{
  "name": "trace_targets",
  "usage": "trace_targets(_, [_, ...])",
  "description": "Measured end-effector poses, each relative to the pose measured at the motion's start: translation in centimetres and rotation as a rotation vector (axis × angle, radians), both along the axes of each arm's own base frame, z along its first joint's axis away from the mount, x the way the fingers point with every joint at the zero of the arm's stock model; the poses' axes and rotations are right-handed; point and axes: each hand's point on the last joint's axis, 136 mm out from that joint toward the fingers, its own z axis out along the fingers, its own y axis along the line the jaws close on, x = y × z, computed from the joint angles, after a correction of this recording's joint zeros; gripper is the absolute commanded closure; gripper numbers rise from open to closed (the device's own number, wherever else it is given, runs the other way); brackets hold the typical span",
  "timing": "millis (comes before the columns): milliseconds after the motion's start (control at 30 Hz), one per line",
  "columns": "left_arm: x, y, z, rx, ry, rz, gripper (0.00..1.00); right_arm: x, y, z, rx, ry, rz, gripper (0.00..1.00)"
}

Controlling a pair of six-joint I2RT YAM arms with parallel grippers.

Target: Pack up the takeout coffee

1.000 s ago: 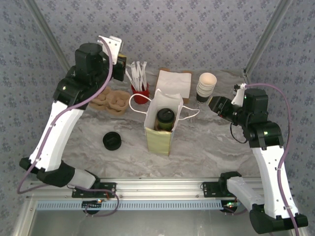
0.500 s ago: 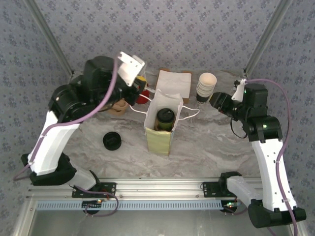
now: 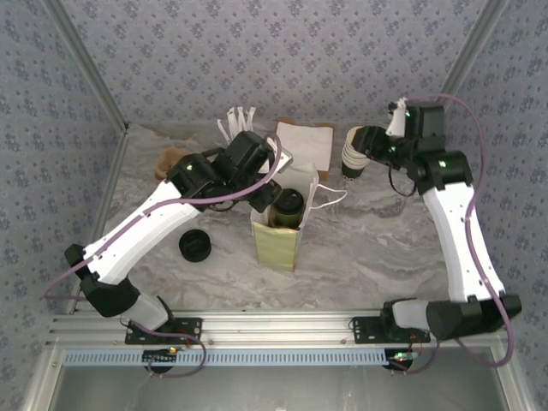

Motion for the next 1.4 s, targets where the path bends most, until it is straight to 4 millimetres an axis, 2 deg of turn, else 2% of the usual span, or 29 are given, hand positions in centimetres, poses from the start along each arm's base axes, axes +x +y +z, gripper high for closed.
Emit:
trace_targets(100, [0.0, -0.5, -0.6, -0.024, 0.021, 0.004, 0.36, 1.8, 1.6, -0.6, -0.063, 0.001, 0.019, 0.58])
trace_targets(233, [-0.2, -0.2, 0.1, -0.054, 0.013, 0.019, 0.33, 3.1, 3.3, -1.9, -0.116, 0.019, 0.044, 0.58])
trace_targets(467, [0.6, 3.3, 2.5, -0.071, -0.051, 0.132, 0.30, 7.2, 4.7, -4.5, -0.172, 0.058, 0.053, 0.59])
trace_targets(633, [1.6, 5.3, 2.3, -0.051, -0.051, 0.225, 0.28, 10.3, 6.2, -6.8, -0.208, 0.087, 0.089, 0.61])
trace_targets(767, [1.6, 5.8, 1.9, -0.047, -0.030, 0.265, 0.26, 12.5, 7.4, -8.6, -0.235, 0.108, 0.117, 0.61])
trace_targets(867, [1.9, 5.5, 1.2, -0.042, -0.004, 0.284, 0.30, 13.2, 8.2, -10.1, -0.253, 0.133, 0.136, 0.62])
trace_targets(1133, [2.7, 3.6, -2.3, 0.001, 0.088, 0.295, 0.44, 14.2, 9.8, -12.3, -0.279, 0.168, 0.168, 0.62])
trace_targets(1200, [2.9, 3.3, -3.0, 0.015, 0.100, 0.296, 0.46, 14.3, 10.0, -12.6, -0.282, 0.173, 0.169, 0.62])
trace_targets(1400, [3.6, 2.7, -5.2, 0.054, 0.135, 0.318, 0.61, 15.3, 10.1, -13.0, -0.293, 0.167, 0.165, 0.64])
